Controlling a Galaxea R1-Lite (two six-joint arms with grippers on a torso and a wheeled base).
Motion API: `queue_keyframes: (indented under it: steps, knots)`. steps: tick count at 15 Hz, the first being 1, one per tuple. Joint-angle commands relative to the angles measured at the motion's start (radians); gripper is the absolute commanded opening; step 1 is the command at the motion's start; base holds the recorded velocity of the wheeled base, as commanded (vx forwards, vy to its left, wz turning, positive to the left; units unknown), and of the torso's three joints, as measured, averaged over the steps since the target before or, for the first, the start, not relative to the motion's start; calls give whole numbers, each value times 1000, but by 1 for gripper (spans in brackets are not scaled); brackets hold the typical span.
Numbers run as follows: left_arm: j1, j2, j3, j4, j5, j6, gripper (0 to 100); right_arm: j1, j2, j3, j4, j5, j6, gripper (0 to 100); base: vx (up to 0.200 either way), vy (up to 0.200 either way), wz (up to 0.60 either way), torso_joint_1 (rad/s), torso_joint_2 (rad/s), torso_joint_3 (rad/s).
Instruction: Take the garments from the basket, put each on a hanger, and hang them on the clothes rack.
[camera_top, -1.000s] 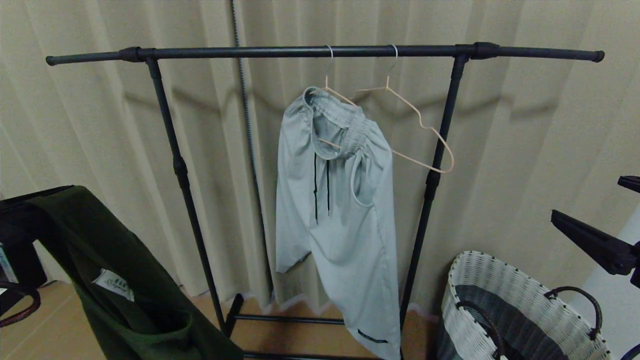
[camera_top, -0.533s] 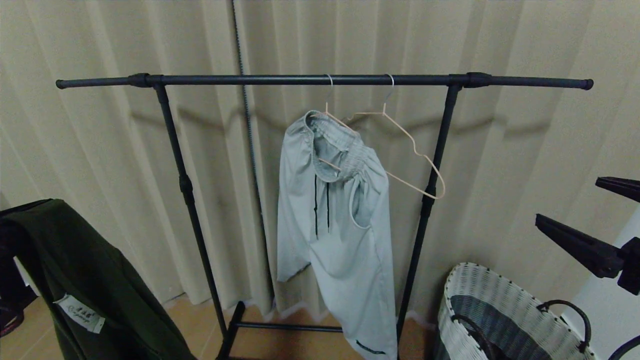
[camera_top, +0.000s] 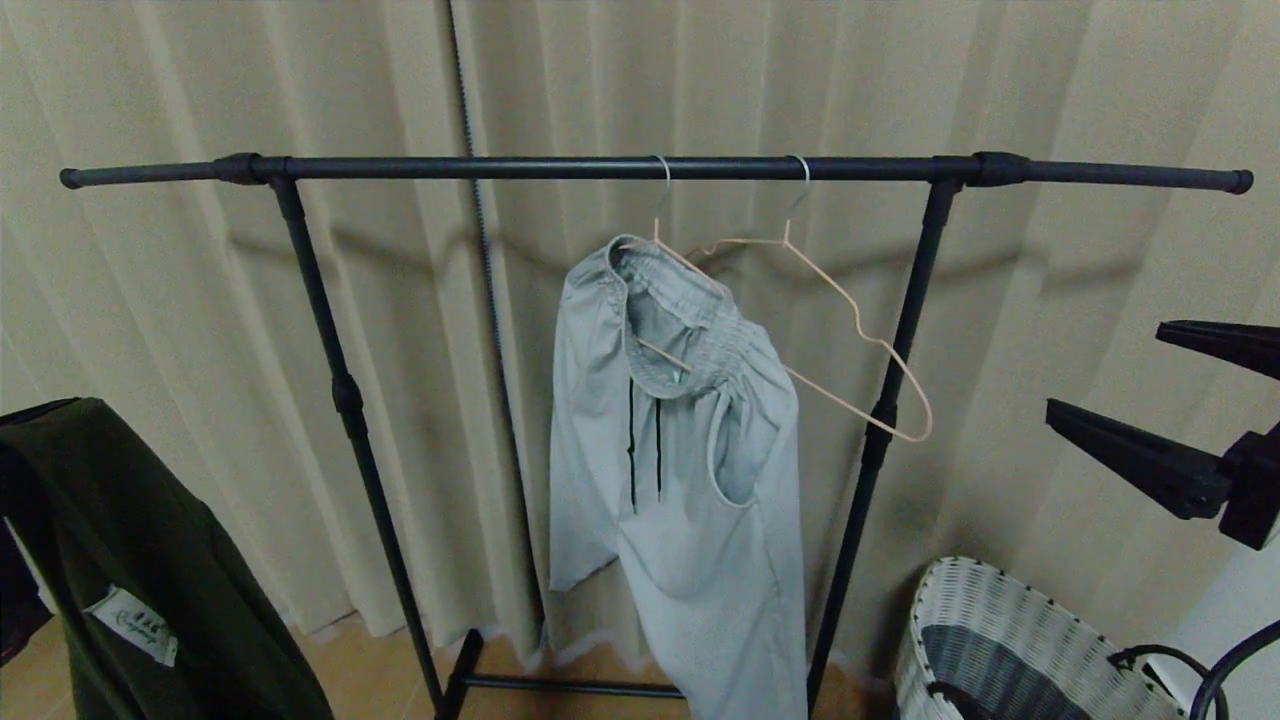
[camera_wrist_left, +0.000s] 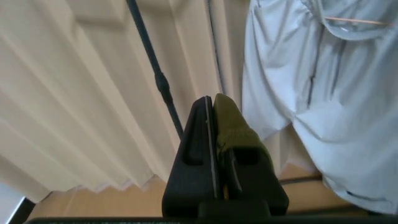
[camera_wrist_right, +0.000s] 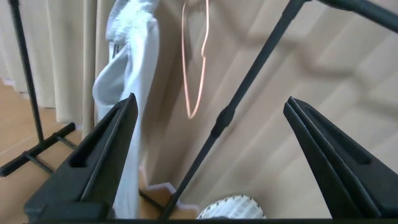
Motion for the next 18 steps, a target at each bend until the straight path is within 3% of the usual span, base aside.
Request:
queue_keyframes:
  steps: [1,7,9,13,14,15,18]
  knots:
    - [0,-3,1,-1,1,0,0,-14,19,-19,32,0,-1,100,200,0,0,12,2,2]
    - [0,-9,24,-6,1,-2,0,-16,19,-25,74,4,1,100,200,0,0,0,3,1]
    - [-3,-42,51,-22,1,0,0,-10,4,-60,161,11,6,100,0,0,0,0,0,0]
    - [0,-68,68,-45,2,-2,0,55,96,-247,339,11,139,100,0,0,0,0,0,0]
    - [0,-68,68,-45,2,-2,0,55,96,-247,339,11,139,100,0,0,0,0,0,0]
    - [-4,-78,90,-53,2,3,0,61,212,-358,442,11,165,100,0,0,0,0,0,0]
    - [0,-95,90,-58,1,1,0,70,332,-431,465,11,165,100,0,0,0,0,0,0]
